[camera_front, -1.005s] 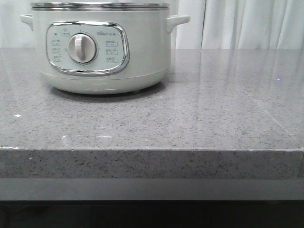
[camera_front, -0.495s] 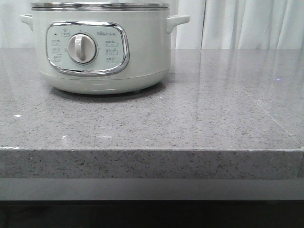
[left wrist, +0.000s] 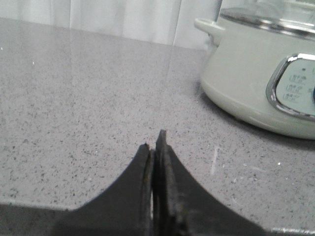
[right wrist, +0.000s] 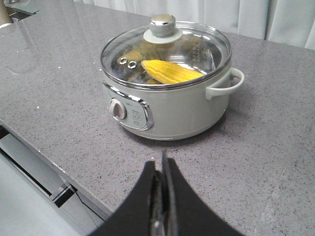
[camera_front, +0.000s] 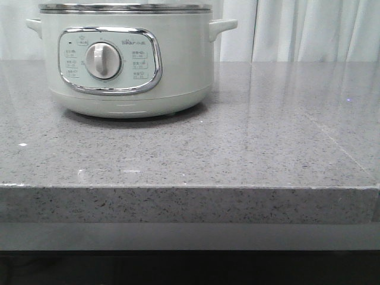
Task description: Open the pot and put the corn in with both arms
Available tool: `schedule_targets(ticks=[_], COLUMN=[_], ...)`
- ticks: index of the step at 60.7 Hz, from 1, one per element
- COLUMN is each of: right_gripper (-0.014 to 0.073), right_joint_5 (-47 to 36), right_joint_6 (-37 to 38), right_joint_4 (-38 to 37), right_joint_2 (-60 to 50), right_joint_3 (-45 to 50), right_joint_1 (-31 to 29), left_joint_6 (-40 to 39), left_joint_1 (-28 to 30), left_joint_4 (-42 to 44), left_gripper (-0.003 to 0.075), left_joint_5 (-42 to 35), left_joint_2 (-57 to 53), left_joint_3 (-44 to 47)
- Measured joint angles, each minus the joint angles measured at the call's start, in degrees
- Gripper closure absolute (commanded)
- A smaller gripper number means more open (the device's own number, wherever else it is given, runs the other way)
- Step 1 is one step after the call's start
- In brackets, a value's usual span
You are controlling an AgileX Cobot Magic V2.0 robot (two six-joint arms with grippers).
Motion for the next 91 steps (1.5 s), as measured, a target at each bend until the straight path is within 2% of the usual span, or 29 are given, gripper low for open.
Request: schedule_targets(ticks=[9, 26, 50, 65, 91], right_gripper=[0.0662, 0.0662, 0.0662, 0.0662, 0.0662], right_joint_5=[0.0, 0.0, 0.0, 0.0, 0.0], right_joint_6=[0.0, 0.0, 0.0, 0.0, 0.0], right_joint_4=[0.0, 0.0, 0.0, 0.0, 0.0], right_joint_2=[0.0, 0.0, 0.0, 0.0, 0.0], right_joint_3=[0.0, 0.0, 0.0, 0.0, 0.0], right_joint_1=[0.0, 0.0, 0.0, 0.0, 0.0], left_joint_6=[-3.4, -2.1, -1.4, -1.4, -1.4], left_joint_1=[0.0, 0.0, 2.2, -0.4, -0.4], left_joint_4=[3.2, 3.6, 3.6, 3.6, 3.6], left_gripper=[0.0741, 0.0741, 0.0741, 0.0741, 0.0741], left_joint_5=[-3.6, -9.8, -9.8, -9.8, -9.8], left_joint_2=[0.0, 0.0, 0.0, 0.0, 0.0], left_joint_3=[1.6, 1.6, 1.6, 1.6, 1.6])
